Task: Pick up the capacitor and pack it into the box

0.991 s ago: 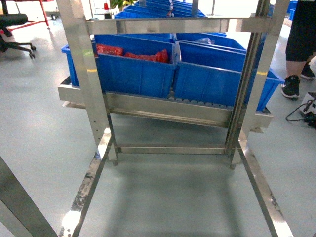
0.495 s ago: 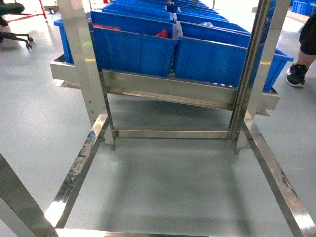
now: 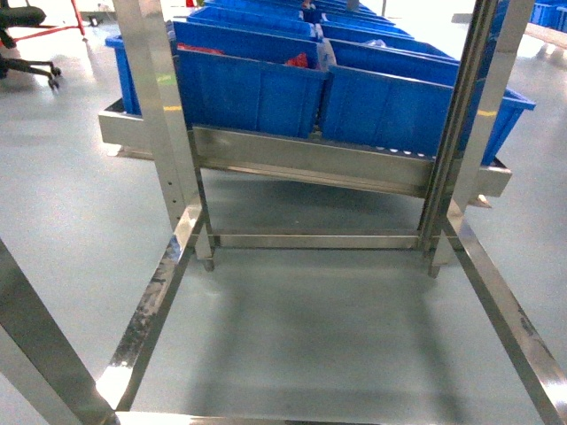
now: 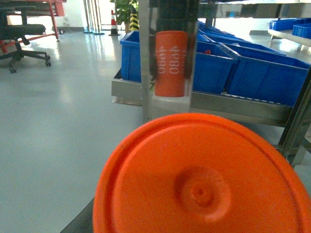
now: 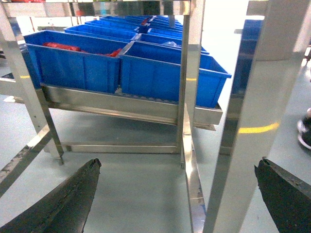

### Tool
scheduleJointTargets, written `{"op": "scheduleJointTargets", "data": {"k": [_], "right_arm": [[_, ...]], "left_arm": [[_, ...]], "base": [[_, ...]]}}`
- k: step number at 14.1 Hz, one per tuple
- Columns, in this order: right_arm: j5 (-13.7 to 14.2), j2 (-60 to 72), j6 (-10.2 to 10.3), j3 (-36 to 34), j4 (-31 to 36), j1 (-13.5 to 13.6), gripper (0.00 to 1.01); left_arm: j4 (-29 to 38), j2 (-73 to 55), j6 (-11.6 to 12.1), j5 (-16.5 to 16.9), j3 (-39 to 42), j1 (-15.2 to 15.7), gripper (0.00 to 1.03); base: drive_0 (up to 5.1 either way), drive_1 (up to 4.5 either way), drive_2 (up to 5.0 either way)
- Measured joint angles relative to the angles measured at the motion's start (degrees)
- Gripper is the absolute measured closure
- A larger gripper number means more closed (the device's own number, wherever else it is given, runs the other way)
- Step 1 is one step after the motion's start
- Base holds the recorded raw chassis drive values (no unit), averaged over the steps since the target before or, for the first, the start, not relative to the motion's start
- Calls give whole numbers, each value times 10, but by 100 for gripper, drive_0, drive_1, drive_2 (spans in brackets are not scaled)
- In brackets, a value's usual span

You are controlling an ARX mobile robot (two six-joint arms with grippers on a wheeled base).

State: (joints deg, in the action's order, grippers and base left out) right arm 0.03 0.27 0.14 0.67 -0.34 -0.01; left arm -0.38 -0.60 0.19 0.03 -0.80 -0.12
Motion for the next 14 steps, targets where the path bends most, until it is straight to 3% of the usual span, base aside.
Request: {"op": "scheduleJointTargets", "data": {"k": [14], "right_arm": [[0,0,0,0,1,0,3]], "left_arm": [[0,0,0,0,0,0,60]], "base": [[-492,247,247]]}}
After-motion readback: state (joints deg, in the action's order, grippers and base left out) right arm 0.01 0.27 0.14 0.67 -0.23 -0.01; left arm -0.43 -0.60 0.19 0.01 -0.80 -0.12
